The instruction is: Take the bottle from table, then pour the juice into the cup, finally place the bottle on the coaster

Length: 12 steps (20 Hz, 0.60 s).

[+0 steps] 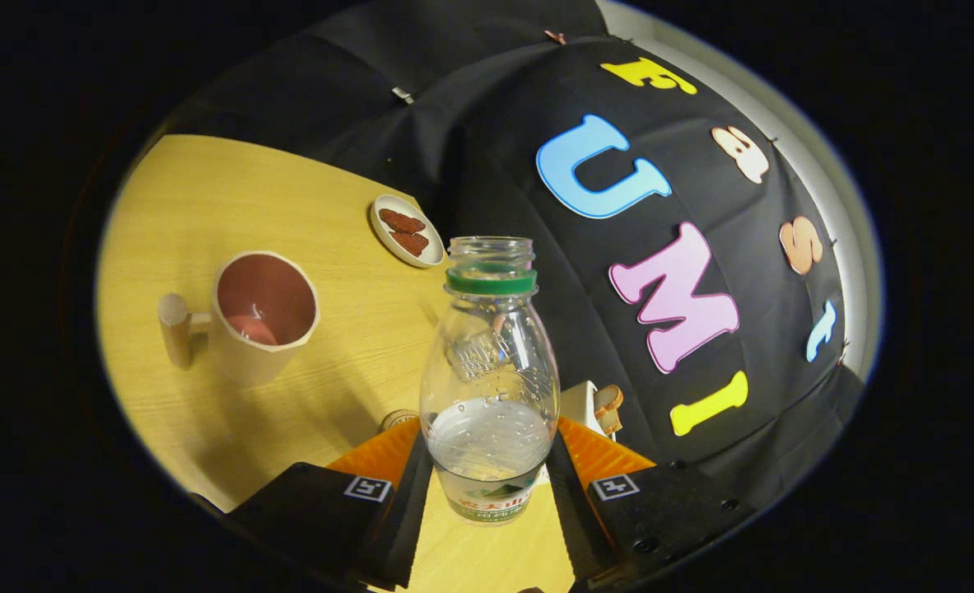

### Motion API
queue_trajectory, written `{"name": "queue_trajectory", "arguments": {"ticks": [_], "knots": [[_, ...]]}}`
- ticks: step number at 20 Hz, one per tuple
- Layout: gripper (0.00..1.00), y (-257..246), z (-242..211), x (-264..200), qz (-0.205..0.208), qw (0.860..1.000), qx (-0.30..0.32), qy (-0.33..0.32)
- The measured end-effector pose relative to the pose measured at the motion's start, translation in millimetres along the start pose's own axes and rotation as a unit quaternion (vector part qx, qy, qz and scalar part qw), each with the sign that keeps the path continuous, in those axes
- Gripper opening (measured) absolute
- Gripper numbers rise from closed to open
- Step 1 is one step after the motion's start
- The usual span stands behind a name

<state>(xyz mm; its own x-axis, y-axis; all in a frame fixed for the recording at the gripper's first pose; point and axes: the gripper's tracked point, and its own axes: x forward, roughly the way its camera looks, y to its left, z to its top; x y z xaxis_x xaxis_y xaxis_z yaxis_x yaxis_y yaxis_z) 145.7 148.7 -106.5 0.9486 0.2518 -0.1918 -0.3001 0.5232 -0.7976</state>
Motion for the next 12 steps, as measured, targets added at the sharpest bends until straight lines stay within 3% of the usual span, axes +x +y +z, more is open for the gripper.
{"name": "queue_trajectory", "arguments": {"ticks": [12], "knots": [[0.73, 22.4, 2.3, 9.7, 0.01, 0.993, -0.119, 0.007]]}}
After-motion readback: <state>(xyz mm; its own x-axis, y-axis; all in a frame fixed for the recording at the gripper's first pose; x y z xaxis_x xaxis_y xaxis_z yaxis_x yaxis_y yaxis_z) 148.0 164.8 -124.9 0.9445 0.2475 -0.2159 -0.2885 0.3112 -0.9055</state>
